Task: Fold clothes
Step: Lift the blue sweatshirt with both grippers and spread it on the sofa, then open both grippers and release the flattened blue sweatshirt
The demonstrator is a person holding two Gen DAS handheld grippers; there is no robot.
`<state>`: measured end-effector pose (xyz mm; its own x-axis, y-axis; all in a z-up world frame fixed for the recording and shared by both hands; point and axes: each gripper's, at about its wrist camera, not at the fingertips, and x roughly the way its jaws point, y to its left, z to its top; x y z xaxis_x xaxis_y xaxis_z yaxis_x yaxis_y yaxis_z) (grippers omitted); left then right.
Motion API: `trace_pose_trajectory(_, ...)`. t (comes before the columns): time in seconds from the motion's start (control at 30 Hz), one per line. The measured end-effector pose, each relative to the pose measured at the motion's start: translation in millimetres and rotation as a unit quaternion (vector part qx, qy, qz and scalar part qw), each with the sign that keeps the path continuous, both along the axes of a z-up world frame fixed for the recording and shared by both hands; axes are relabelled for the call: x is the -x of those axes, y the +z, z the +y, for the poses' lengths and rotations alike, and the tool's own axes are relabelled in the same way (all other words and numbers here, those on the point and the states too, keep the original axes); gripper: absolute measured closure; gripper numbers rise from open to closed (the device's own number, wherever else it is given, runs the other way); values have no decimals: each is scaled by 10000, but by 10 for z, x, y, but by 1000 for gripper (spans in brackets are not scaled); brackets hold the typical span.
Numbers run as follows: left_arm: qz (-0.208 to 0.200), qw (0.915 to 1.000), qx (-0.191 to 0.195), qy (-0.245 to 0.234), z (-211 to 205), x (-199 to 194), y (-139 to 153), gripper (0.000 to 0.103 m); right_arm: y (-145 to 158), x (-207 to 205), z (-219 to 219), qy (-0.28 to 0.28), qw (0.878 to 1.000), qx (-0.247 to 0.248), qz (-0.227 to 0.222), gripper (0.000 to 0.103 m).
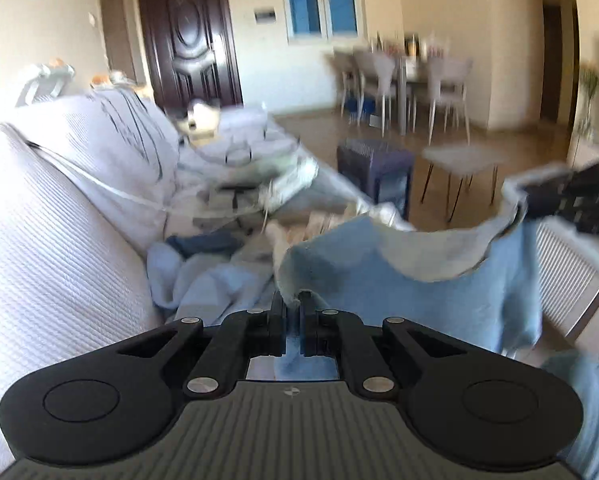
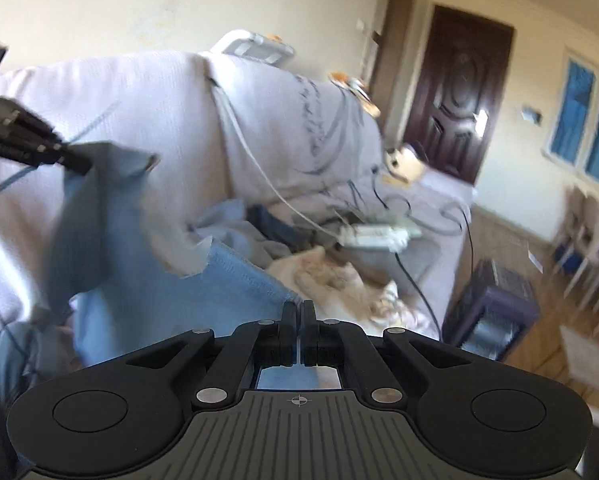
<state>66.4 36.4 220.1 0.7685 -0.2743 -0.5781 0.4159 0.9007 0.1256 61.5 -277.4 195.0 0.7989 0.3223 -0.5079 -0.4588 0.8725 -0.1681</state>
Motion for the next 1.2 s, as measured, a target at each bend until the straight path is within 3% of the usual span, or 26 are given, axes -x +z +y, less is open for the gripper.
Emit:
trace_pose_trajectory(0.17,432,9968,-546,387,-297,-1068,-958,98,-540,-860,104,-370,9978,73,537,101)
trace_pose_trajectory(0.3,953,9904,-815,583,-508,-1788,-1635,98,-1130,-1688,291,-763,9912,475,977,101)
trace_pose_trajectory(0.4,1099,9868,-952,707,-560,-2064,-1938,97,-1515,-2065,364,-913,9856,714,1232,101)
trace_pose_trajectory(0.53,1329,9852,-841,687,-438,-2159,-2050,92,-1902,-2341,391,-961,9782,925,1594,101)
trace_pose_trajectory(0.6,1381,9830,-804,902,-327,-2137,-2036,86,-1985,-2380,347,-922,9761,986,1704,99)
trace_pose_trajectory(0.7,1370,9818,-678,1127,-161,-2078,-1970,64,-2000,-2406,247,-1076,9746,1003,1688,90)
trace_pose_trajectory(0.77,1350,9815,-598,1217,-70,-1918,-1887,62,-1925,-2365,150,-1134,9770,873,1582,89)
trace_pose_trajectory(0.93,1272,9808,-528,1378,77,-1350,-1683,45,-1617,-2070,-67,-1201,9810,695,1357,81)
trace_pose_trajectory(1.1,1283,9848,-409,1093,-2,-770,-1679,39,-1459,-1527,-381,-1167,9793,438,1593,81)
trace_pose_trajectory(1.2,1355,9881,-235,689,-229,-555,-1783,39,-1598,-1185,-672,-1380,9727,127,1863,81)
